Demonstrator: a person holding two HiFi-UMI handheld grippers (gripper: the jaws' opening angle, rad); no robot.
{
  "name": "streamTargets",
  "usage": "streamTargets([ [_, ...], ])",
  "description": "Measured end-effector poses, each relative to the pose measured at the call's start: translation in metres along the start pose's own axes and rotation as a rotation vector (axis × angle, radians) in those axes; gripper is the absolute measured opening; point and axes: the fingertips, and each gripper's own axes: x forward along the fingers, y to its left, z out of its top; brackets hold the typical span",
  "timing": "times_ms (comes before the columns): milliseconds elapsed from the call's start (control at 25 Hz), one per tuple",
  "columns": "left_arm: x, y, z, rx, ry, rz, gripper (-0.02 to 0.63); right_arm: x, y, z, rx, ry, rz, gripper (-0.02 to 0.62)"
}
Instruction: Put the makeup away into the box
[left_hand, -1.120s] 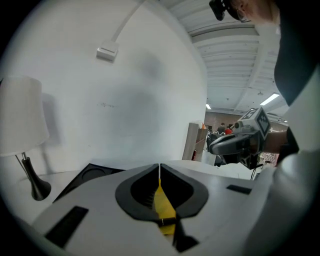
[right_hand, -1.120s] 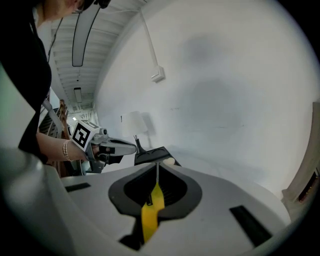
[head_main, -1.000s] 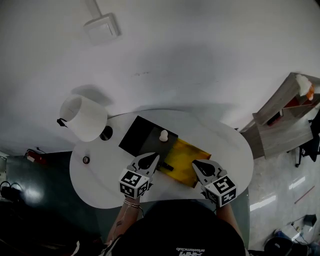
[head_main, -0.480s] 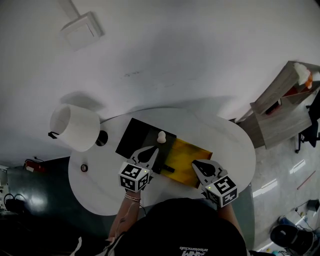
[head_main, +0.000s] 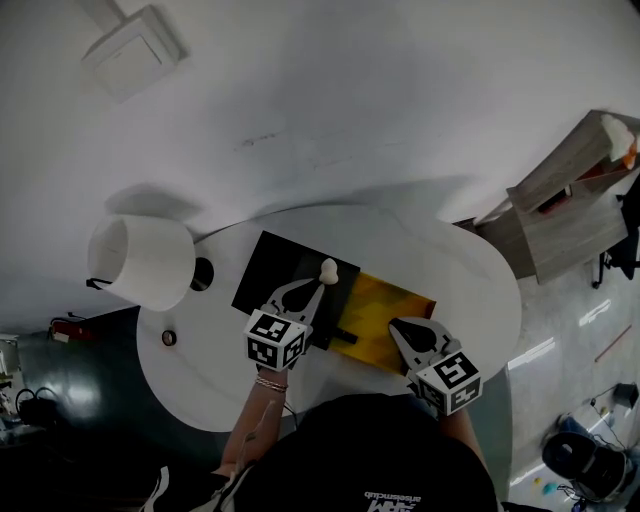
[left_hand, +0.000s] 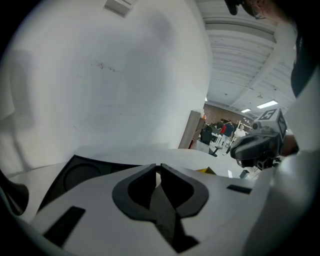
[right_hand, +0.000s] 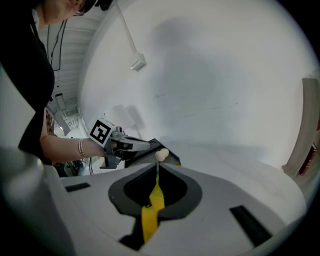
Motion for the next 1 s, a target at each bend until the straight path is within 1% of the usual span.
streamTargets([
  [240,0.014,0.007,-0.008,-0.017,0.046,-0.012,0.021,0.01,0.002,-0.002,0.017,0.02,0.013,0.029],
  [320,0.018,0.01,-0.009,-0.023,0.052,0.002,0.023,0.011,0.001,-0.003,0.02,0.028,0.017,0.029],
  [360,0.02,0.012,-0.009,-0.028,0.056,0.014,0.036,0.012,0.001,-0.004,0.023,0.031,0.018,0.029],
  [440,0.025,0.015,-0.012,-0.033,0.076,0.03,0.141,0.014,-0.001,-0.006,0.03,0.039,0.019,0.029],
  [520,0.03,0.016,-0.016,-0.027,0.105,0.029,0.165,0.015,-0.002,-0.008,0.038,0.045,0.018,0.029],
  [760,0.041,0.013,-0.028,-0.032,0.163,0.009,0.172,0.017,-0.008,-0.007,0.045,0.052,0.012,0.029],
  [1000,0.046,0.016,-0.032,-0.046,0.179,0.016,0.17,0.017,-0.01,-0.01,0.039,0.066,0.007,0.029],
])
